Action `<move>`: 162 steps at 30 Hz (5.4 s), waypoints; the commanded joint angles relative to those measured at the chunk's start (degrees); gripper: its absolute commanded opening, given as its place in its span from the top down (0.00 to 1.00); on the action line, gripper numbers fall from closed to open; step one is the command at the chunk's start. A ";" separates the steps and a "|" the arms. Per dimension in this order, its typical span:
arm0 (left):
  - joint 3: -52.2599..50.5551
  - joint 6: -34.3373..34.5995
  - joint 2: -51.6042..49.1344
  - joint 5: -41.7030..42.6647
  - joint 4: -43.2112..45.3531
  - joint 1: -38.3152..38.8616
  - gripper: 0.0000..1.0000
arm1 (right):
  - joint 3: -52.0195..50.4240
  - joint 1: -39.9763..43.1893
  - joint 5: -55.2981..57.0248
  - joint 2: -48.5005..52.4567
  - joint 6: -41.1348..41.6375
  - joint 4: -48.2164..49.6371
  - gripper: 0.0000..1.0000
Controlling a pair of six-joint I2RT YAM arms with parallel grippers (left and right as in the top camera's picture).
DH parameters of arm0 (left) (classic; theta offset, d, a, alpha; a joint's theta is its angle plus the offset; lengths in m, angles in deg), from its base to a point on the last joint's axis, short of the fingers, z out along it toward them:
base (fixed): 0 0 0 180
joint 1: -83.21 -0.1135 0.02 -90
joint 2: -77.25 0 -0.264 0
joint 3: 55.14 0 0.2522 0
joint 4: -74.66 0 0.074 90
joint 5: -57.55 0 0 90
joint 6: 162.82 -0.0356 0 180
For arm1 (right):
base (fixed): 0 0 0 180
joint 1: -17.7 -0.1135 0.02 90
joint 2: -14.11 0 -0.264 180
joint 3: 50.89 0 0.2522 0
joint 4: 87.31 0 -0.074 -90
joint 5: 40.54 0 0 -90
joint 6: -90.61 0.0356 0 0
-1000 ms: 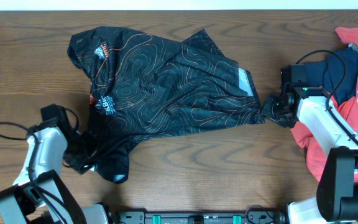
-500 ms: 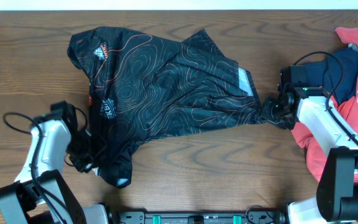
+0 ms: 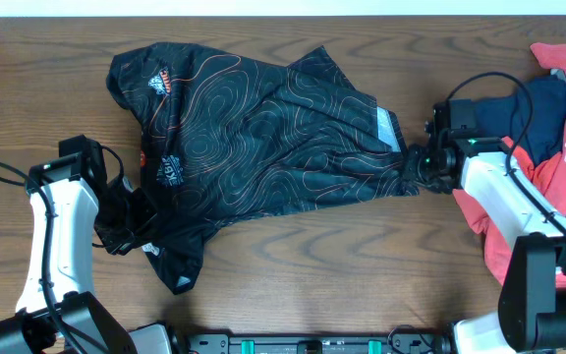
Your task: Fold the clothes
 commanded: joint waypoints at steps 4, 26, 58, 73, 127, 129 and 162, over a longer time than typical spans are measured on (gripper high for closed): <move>0.44 -0.74 0.33 0.52 -0.11 0.13 0.94 | 0.00 -1.86 0.28 2.49 4.92 3.23 0.58; 0.44 -0.74 0.33 0.55 0.24 0.13 0.94 | -0.02 -2.27 1.60 10.71 9.35 8.96 0.85; 6.45 -1.27 0.39 0.76 -6.60 0.11 0.94 | 5.16 4.98 5.16 -7.17 0.09 -18.95 0.99; 16.02 -4.63 1.38 2.40 -13.60 0.13 0.94 | 5.38 4.17 -0.42 -11.91 -6.29 -21.70 0.70; 15.37 -4.61 1.38 2.40 -13.22 0.13 0.94 | 4.79 2.25 -0.44 1.77 6.67 -22.93 0.85; 15.37 -4.61 1.38 2.40 -13.25 0.13 0.94 | 4.68 1.79 -0.44 1.81 6.54 -23.30 0.81; 15.37 -4.61 1.38 2.40 -13.22 0.13 0.94 | -5.70 -4.87 2.03 2.12 15.78 -11.28 0.65</move>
